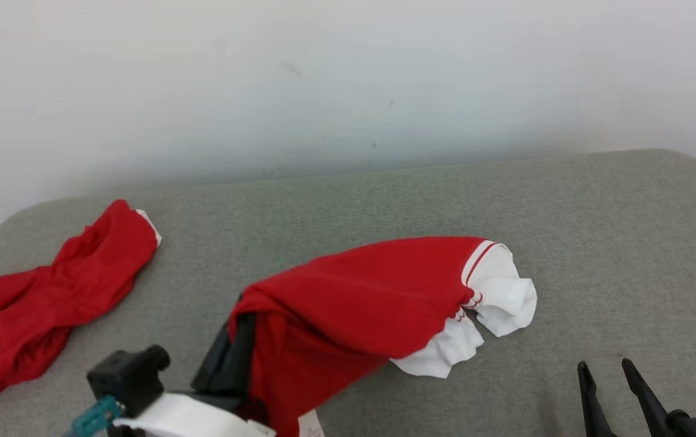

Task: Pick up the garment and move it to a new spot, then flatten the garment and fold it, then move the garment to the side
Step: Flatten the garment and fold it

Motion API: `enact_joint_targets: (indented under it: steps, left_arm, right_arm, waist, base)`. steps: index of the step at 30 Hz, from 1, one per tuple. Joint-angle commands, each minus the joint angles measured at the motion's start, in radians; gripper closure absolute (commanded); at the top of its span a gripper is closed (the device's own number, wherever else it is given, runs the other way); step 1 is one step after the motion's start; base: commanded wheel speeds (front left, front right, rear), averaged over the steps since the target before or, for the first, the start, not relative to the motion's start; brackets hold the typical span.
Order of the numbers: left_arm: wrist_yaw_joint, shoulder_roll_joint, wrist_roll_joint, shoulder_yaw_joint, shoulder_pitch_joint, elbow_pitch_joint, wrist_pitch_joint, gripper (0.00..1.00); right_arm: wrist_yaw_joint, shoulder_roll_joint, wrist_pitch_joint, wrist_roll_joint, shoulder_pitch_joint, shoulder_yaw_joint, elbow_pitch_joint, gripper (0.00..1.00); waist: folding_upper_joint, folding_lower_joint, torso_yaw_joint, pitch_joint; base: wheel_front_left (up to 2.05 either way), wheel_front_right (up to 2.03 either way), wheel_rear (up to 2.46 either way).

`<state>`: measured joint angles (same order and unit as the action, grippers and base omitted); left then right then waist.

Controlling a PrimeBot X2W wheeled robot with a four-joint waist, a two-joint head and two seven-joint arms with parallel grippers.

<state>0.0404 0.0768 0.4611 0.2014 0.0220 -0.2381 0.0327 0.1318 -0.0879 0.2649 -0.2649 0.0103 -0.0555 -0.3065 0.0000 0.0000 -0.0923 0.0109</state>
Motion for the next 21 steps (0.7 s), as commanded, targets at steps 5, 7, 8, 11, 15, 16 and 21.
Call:
enact_joint_targets:
  steps: [5, 7, 8, 11, 15, 16, 21]
  left_arm:
    - [-0.013, -0.002, 0.042, 0.074, -0.097, -0.1, 0.07, 1.0]
    - [-0.01, -0.007, 0.071, 0.103, -0.121, -0.127, 0.101, 1.0]
    - [-0.003, -0.009, 0.084, 0.109, -0.127, -0.137, 0.108, 1.0]
    - [0.024, -0.009, 0.093, 0.092, -0.138, -0.131, 0.111, 1.0]
    - [0.045, -0.011, 0.142, 0.049, -0.134, -0.075, 0.097, 1.0]
    - [0.047, -0.013, 0.17, 0.037, -0.131, -0.05, 0.098, 1.0]
    - [0.043, 0.007, 0.185, -0.011, -0.08, 0.128, 0.083, 1.0]
  right_arm:
    - [-0.002, -0.005, -0.001, 0.003, -0.02, 0.011, -0.003, 0.0]
    - [-0.002, -0.001, -0.001, 0.0, -0.014, 0.004, -0.005, 0.0]
    - [-0.002, 0.001, -0.001, 0.0, -0.011, 0.0, -0.006, 0.0]
    - [-0.002, 0.006, -0.001, -0.002, 0.001, -0.011, -0.009, 0.0]
    - [-0.002, 0.006, -0.001, -0.002, 0.008, -0.021, -0.011, 0.0]
    - [-0.002, 0.004, -0.001, -0.002, 0.01, -0.023, -0.01, 0.0]
    - [-0.002, -0.008, -0.001, -0.005, 0.019, -0.025, -0.011, 0.0]
  waist:
    - [0.0, 0.0, 0.056, -0.006]
    - [0.0, 0.0, 0.067, -0.006]
    - [0.0, 0.0, 0.072, -0.005]
    - [0.0, 0.0, 0.08, -0.004]
    - [0.0, 0.0, 0.082, 0.004]
    - [0.0, 0.0, 0.081, 0.007]
    - [0.0, 0.0, 0.064, 0.028]
  base:
    - [0.0, 0.0, 0.0]
    - [0.0, 0.0, 0.0]
    - [0.0, 0.0, 0.0]
    - [0.0, 0.0, 0.0]
    - [0.0, 0.0, 0.0]
    - [0.0, 0.0, 0.0]
    - [0.0, 0.0, 0.0]
